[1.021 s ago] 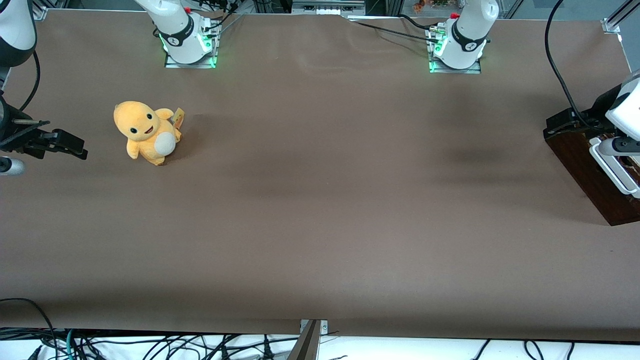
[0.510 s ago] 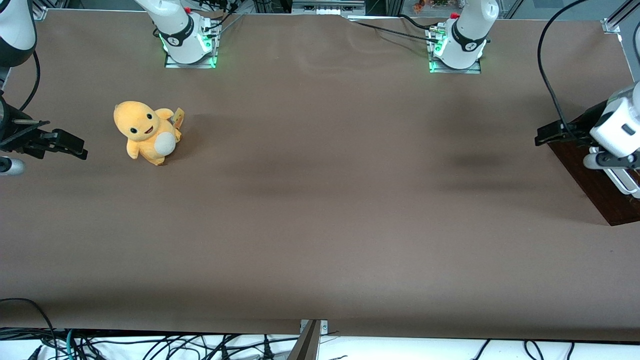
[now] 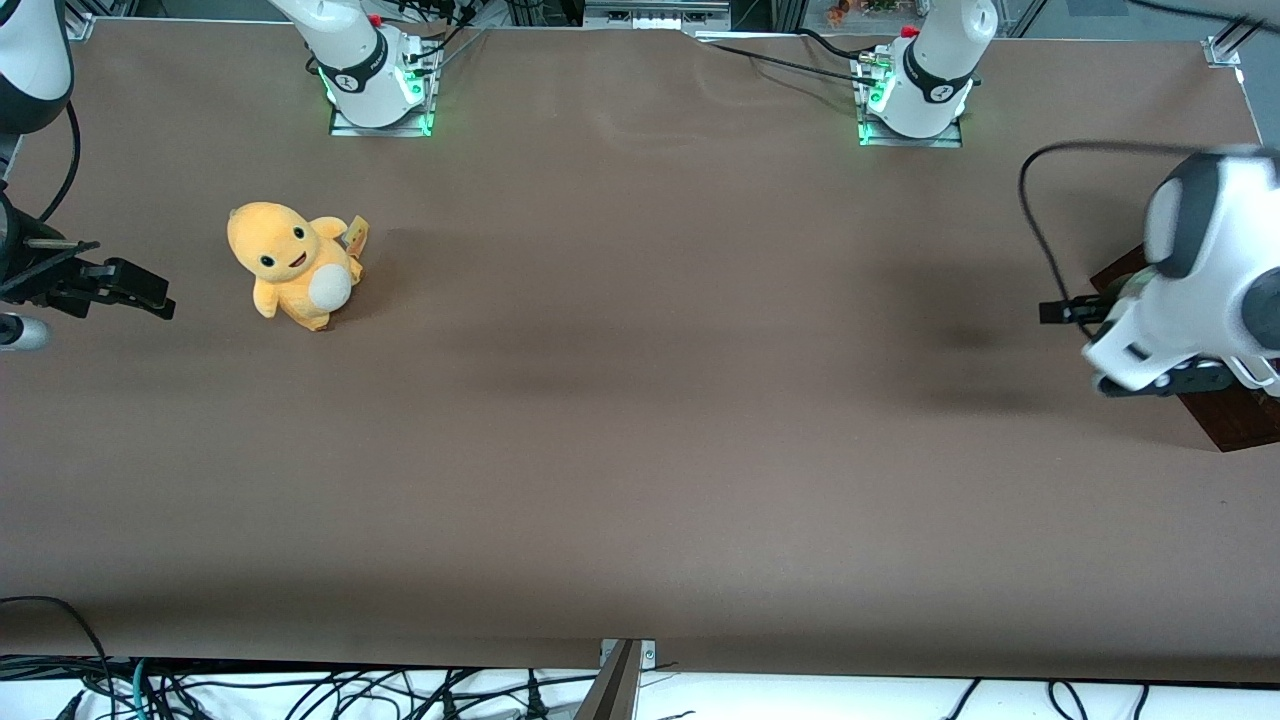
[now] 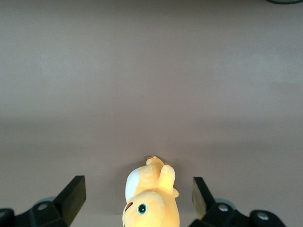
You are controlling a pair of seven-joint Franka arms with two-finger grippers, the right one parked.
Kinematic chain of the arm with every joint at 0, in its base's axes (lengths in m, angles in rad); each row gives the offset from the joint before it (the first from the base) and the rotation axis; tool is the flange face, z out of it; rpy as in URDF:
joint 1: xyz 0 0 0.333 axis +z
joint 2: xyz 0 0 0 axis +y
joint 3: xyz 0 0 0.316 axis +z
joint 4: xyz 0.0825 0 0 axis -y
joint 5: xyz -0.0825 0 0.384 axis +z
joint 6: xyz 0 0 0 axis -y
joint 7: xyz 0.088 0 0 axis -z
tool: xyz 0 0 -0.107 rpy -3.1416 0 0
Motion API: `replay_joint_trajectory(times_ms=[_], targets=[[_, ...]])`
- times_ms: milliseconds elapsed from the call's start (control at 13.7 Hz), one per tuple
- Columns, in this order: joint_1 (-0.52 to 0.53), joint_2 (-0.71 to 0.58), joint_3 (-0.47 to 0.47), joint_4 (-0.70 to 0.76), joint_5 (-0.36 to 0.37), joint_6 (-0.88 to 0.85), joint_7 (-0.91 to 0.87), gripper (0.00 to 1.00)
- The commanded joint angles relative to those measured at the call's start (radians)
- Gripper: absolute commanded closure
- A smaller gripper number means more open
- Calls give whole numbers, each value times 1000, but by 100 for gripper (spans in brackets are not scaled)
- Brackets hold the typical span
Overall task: Open lower drawer with left arm only
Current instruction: 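Move the open left gripper down to the lower drawer's white handle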
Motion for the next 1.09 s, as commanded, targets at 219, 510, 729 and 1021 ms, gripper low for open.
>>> replay_joint_trajectory(times_ms=[219, 510, 729, 1021], targets=[[-29, 134, 2, 29, 255, -89, -116, 0], [-51, 231, 2, 31, 437, -149, -191, 0], [-49, 296, 8, 29, 531, -161, -230, 0], [-34, 363, 22, 28, 672, -163, -235, 0]])
